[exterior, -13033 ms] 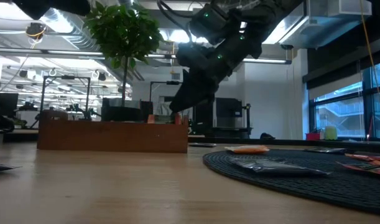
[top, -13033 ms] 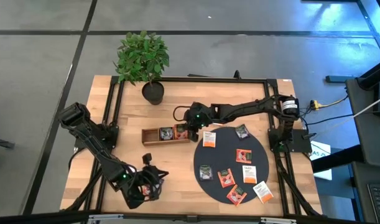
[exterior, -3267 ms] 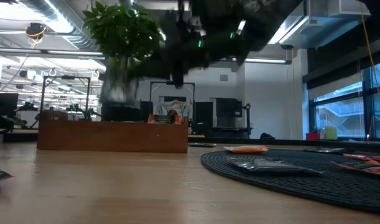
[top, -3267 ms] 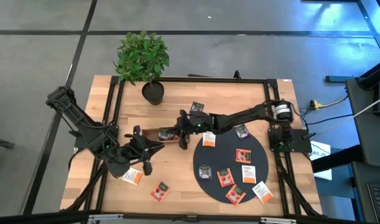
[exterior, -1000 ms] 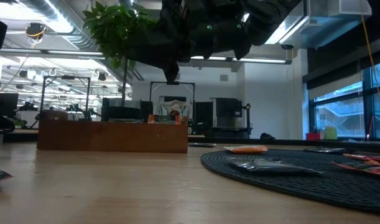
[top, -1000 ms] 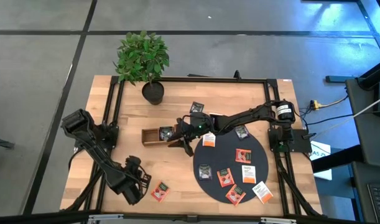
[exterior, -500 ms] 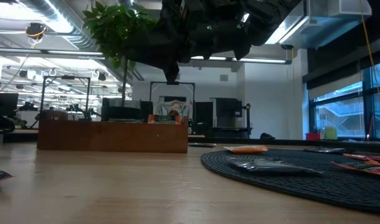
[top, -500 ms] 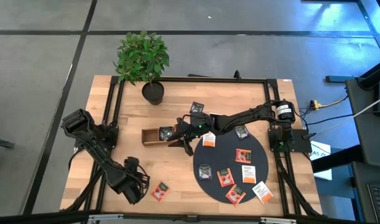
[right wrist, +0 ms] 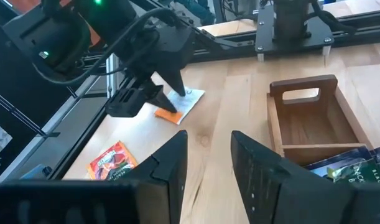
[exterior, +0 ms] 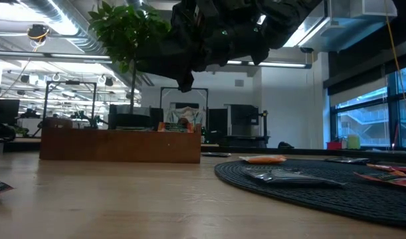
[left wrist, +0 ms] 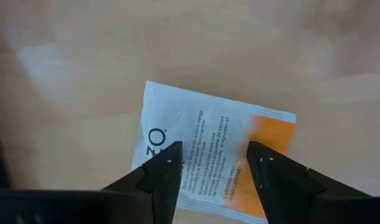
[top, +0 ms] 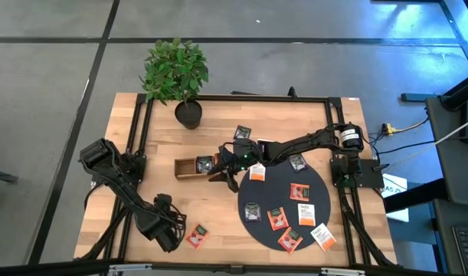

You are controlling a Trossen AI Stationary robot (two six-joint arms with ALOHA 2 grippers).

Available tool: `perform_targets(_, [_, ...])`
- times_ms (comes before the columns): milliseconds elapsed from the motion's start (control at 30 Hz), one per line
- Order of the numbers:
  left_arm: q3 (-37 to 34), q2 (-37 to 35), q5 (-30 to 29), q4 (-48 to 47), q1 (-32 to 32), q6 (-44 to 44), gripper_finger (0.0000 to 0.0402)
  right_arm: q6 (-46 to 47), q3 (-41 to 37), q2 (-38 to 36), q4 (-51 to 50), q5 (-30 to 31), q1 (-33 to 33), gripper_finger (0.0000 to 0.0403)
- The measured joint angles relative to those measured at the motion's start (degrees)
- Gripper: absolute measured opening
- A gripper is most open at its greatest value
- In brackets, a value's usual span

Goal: Pick & Place Tea
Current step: Put the white tea bag into the left section of the wooden organizer

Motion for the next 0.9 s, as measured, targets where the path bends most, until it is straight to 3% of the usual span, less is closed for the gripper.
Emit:
perform_targets(133, [0.04, 0.13, -3.85, 4.54, 0.15, 1.99, 0.0182, 0.2, -0.01, 0.0, 0.0, 0.0, 0.0, 0.0126])
perform_targets(267, [0.04, 0.42, -4.77, 9.88, 2.02, 12.58, 0.0182, 0.17, 0.01, 0.0, 0.01, -2.44, -0.02, 0.0126])
perform_targets(567, [0.52, 2.82, -1.38, 14.19, 9.75, 52.48, 0.0182, 3.21, -0.01, 0.0, -0.4, -8.45, -0.02, 0.0126])
perform_targets(900, [0.55, 3.75, -15.04, 21.03, 15.07, 90.96, 0.0182, 4.95, -0.01, 0.0, -6.53, -10.34, 0.0, 0.0126])
